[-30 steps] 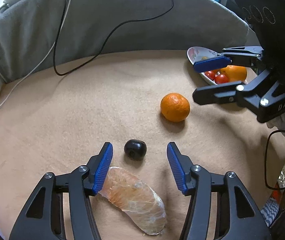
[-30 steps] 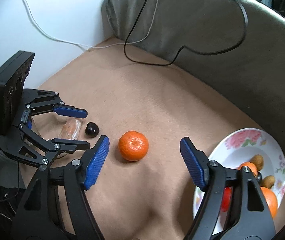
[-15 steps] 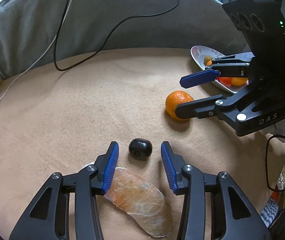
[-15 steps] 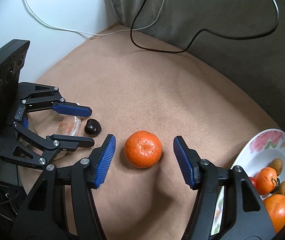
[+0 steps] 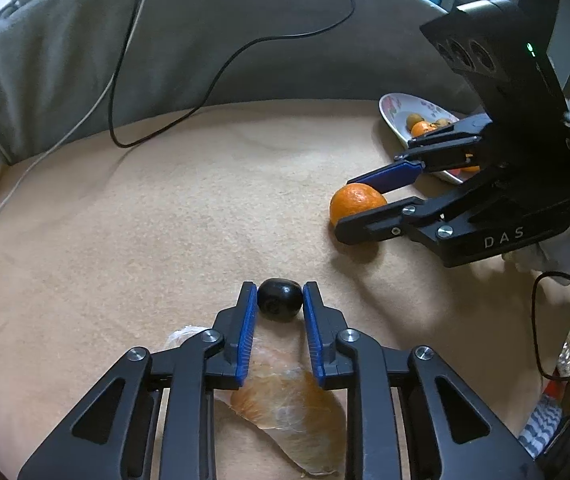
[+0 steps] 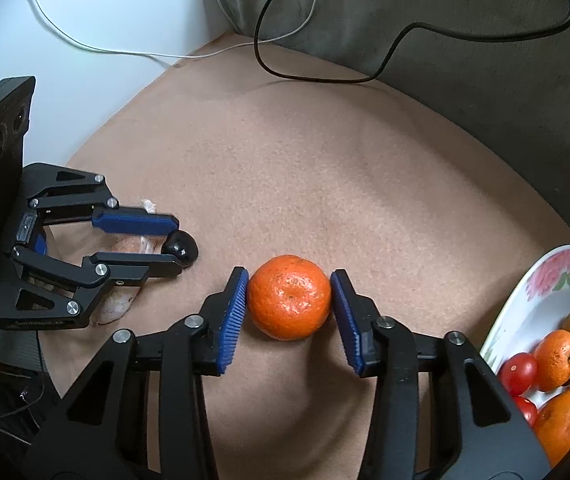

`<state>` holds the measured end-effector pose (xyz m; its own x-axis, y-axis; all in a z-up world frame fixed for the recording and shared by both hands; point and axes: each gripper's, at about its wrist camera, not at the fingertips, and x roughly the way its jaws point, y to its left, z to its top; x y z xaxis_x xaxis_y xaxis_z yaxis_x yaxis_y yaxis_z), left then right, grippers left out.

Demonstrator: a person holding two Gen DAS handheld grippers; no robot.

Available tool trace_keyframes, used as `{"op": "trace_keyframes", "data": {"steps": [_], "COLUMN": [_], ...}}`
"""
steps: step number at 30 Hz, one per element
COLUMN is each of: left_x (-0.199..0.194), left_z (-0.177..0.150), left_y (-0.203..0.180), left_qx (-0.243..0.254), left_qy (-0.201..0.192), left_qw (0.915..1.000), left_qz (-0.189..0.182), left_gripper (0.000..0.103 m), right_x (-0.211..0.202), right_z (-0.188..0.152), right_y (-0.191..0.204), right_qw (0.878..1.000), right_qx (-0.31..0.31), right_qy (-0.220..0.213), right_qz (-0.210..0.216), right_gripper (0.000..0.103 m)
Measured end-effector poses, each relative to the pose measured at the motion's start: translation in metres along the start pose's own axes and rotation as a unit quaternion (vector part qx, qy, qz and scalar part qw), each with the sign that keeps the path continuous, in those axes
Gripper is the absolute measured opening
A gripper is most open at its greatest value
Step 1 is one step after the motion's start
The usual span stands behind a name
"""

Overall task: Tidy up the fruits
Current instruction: 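Close the right gripper on the mandarin while the left gripper closes on the dark plum, then carry the mandarin with the right gripper onto the plate while the left carries the plum there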

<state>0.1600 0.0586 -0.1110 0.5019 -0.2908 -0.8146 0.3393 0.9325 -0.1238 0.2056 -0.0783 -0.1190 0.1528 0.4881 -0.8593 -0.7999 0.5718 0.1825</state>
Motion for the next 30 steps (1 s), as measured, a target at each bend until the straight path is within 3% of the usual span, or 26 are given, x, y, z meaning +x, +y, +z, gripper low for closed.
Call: {"op": "trace_keyframes", "data": {"steps": [13, 30], "left_x": [-0.007, -0.024], "left_z": [0.001, 0.011], "left_y": [-0.013, -0.038], "left_qx": [0.01, 0.025], "left_qy": [-0.01, -0.038], "left_qw": [0.9999, 0.9989], "left_qz": [-0.001, -0.012], "left_gripper": [0.021, 0.021], "right_x": [-0.01, -0.057], "right_z": [-0.003, -0.011], "right_y": [-0.001, -0.007], "right_qw": [1.0, 0.998], "right_qx": [0.006, 0.017], "right_qy": [-0.013, -0.051], "right_qz": [-0.003, -0.017], "right_gripper": [0.043, 0.043]}}
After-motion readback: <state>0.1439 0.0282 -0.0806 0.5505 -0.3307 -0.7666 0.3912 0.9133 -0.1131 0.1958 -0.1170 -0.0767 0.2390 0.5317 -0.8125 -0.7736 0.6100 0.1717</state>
